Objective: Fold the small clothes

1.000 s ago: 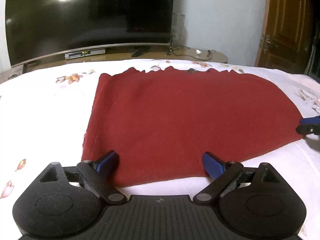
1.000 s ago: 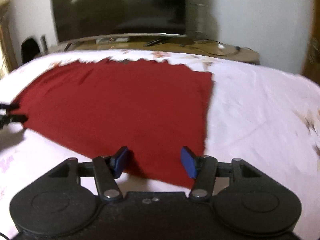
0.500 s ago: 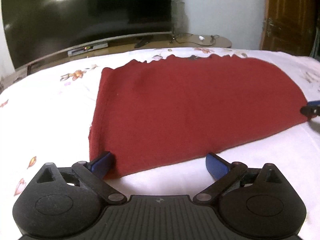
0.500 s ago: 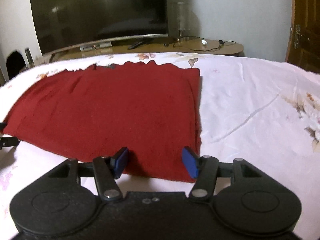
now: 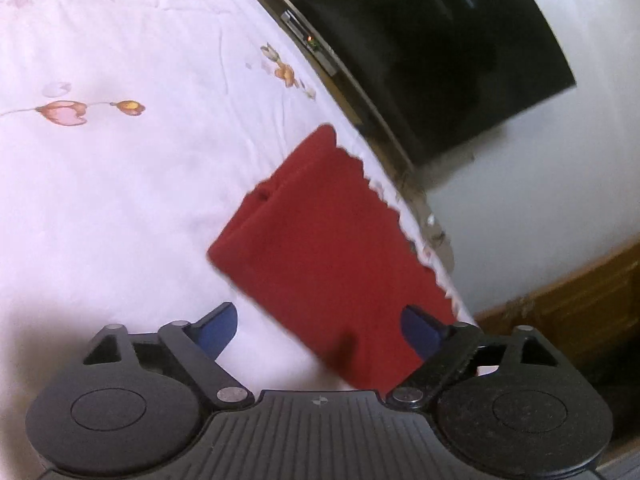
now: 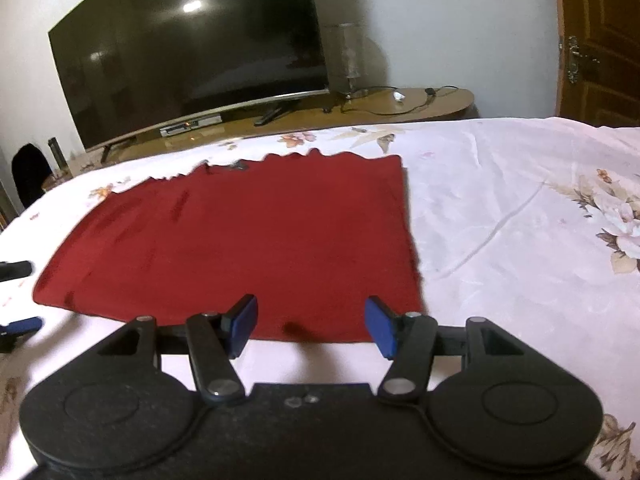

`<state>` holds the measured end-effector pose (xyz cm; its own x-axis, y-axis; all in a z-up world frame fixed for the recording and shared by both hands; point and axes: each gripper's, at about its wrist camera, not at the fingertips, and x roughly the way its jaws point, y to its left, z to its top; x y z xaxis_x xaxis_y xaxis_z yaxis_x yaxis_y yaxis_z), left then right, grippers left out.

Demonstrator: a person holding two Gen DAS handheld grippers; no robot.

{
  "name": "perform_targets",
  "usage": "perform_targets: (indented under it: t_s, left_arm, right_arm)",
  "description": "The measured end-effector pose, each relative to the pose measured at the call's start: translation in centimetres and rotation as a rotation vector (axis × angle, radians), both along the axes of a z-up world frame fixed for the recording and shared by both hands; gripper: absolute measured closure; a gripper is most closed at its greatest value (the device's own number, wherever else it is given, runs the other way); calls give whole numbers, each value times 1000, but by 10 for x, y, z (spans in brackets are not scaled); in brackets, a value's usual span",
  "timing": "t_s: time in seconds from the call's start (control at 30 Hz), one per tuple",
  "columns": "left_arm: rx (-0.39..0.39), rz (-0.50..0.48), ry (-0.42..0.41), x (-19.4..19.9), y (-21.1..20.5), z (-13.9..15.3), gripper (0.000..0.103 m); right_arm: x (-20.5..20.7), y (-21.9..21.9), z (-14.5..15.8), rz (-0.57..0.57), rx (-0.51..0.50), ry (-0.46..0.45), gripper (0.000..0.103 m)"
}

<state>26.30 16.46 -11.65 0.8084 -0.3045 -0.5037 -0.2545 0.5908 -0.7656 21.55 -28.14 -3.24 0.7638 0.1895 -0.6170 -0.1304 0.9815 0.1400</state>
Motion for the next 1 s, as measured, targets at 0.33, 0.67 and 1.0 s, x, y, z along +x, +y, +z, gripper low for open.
perform_targets:
  t_s: [0.33,0.67,1.0]
  left_arm:
    - [-7,54,-15,48,-1,-10,66]
    - [-91,54,-70,52,10,-28,94]
    - [-60,36,-99,49,15,-27,94]
  right_arm:
    - [32,28,15,51,61,-19,45]
    - [103,93,6,158,4,-1,96]
    - [123,126,-31,235,-142,37,97]
